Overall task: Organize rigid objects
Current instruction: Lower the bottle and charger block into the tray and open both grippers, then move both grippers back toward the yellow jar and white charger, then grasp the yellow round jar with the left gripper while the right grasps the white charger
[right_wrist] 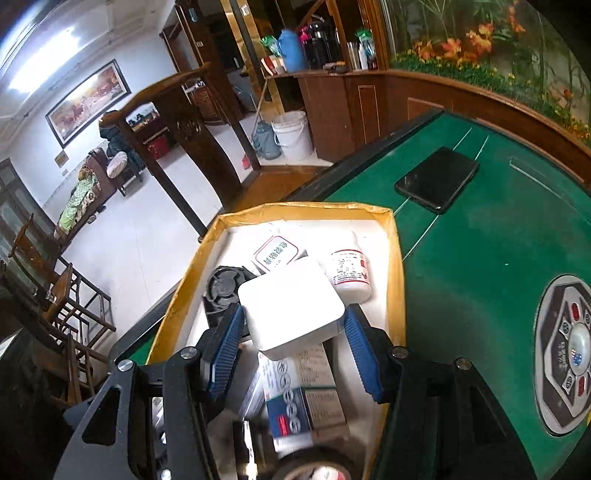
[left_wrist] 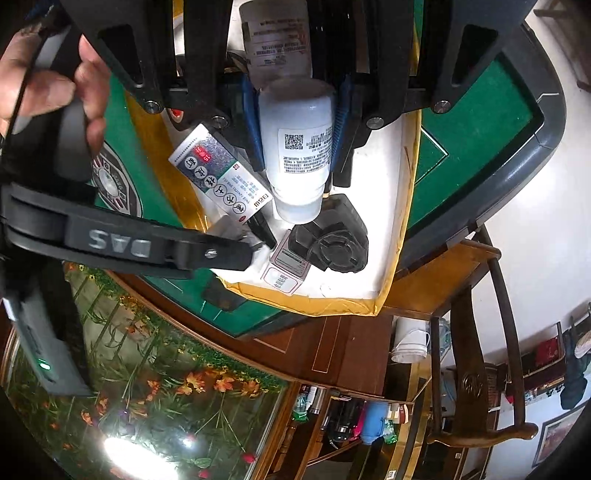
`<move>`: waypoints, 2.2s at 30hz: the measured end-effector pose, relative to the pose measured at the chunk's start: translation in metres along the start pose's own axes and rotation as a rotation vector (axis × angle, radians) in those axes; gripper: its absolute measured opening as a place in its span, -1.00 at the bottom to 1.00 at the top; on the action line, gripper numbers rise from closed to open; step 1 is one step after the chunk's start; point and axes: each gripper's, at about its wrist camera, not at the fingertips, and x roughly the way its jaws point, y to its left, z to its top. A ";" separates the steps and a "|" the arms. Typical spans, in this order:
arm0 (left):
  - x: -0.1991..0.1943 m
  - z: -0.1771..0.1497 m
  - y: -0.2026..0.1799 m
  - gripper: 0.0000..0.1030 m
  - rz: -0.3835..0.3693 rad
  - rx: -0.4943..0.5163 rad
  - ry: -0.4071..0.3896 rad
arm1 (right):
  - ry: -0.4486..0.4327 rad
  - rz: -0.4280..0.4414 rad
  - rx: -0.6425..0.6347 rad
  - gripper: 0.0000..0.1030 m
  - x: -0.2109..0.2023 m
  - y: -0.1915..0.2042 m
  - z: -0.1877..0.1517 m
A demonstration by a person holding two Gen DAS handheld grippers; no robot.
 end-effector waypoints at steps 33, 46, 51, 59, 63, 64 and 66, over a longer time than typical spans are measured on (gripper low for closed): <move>-0.036 -0.024 -0.107 0.31 -0.130 0.201 -0.038 | -0.183 -0.036 0.138 0.16 -0.132 -0.111 -0.091; -0.030 -0.068 -0.189 0.31 -0.206 0.413 0.042 | -0.183 -0.454 0.632 0.15 -0.188 -0.349 -0.148; -0.025 -0.070 -0.194 0.31 -0.200 0.433 0.061 | -0.119 -0.391 0.587 0.14 -0.169 -0.335 -0.146; -0.018 -0.078 -0.199 0.42 -0.217 0.458 0.098 | -0.003 -0.038 0.438 0.15 -0.152 -0.236 -0.168; -0.016 -0.087 -0.209 0.51 -0.266 0.477 0.137 | -0.096 -0.080 0.410 0.15 -0.176 -0.228 -0.170; -0.017 -0.089 -0.212 0.55 -0.274 0.488 0.139 | -0.119 -0.105 0.418 0.15 -0.181 -0.232 -0.170; -0.018 -0.096 -0.225 0.63 -0.275 0.529 0.134 | -0.138 -0.119 0.452 0.15 -0.187 -0.243 -0.174</move>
